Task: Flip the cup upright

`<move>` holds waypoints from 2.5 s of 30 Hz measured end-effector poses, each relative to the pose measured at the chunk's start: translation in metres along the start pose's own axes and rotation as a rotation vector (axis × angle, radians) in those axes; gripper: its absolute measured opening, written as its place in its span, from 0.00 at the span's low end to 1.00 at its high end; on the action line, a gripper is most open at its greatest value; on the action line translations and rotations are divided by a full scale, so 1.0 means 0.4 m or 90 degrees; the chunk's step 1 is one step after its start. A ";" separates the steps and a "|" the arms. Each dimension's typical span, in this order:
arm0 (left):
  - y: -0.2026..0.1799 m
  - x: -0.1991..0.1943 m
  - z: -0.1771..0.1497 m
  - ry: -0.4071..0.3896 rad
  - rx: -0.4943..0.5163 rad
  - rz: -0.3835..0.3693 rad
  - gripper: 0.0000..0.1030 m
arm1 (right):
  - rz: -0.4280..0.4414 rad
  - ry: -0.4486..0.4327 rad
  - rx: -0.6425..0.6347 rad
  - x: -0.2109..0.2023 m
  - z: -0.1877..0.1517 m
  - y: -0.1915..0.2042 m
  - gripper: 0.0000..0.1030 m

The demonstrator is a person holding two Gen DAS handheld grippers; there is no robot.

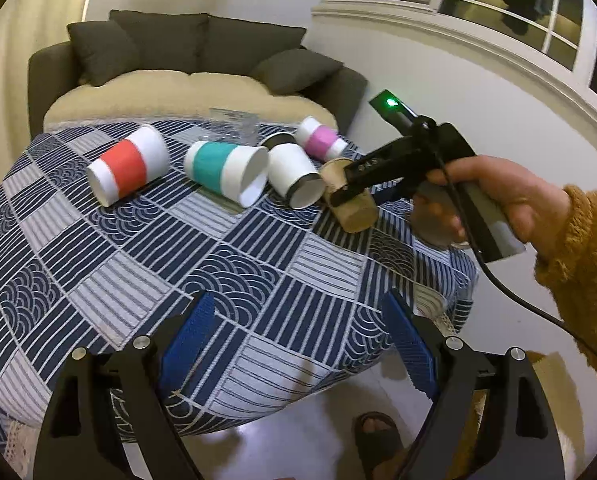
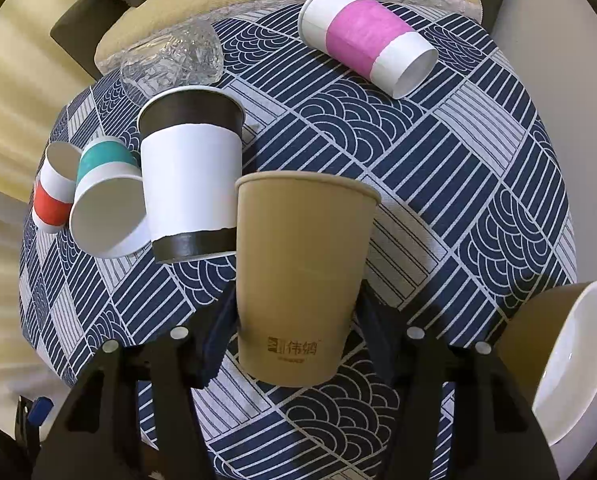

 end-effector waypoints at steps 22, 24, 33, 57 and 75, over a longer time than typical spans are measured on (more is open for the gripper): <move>0.035 -0.090 -0.031 -0.031 -0.022 0.005 0.81 | 0.148 0.035 -0.024 -0.047 -0.248 0.189 0.57; 0.046 -0.104 -0.038 -0.036 -0.031 0.008 0.81 | 0.152 0.043 -0.031 -0.034 -0.257 0.207 0.57; 0.066 -0.121 -0.060 -0.023 -0.021 0.026 0.81 | 0.131 0.049 -0.040 0.007 -0.247 0.263 0.57; 0.047 -0.100 -0.059 0.014 -0.054 -0.058 0.81 | 0.196 -0.073 -0.064 -0.173 -0.335 0.199 0.66; 0.005 0.090 0.104 0.216 -0.174 0.030 0.81 | 0.255 -0.129 -0.075 -0.139 -0.577 0.064 0.67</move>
Point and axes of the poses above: each gripper's, at about its wrist camera, not at the fingertips, and x roughly the way its jaws point, y to its left, z to its top, the point moved 2 cm from there along x, roughly the way its jaws point, and after that the axes turned 4 degrees about y, right-handed, at the moved point
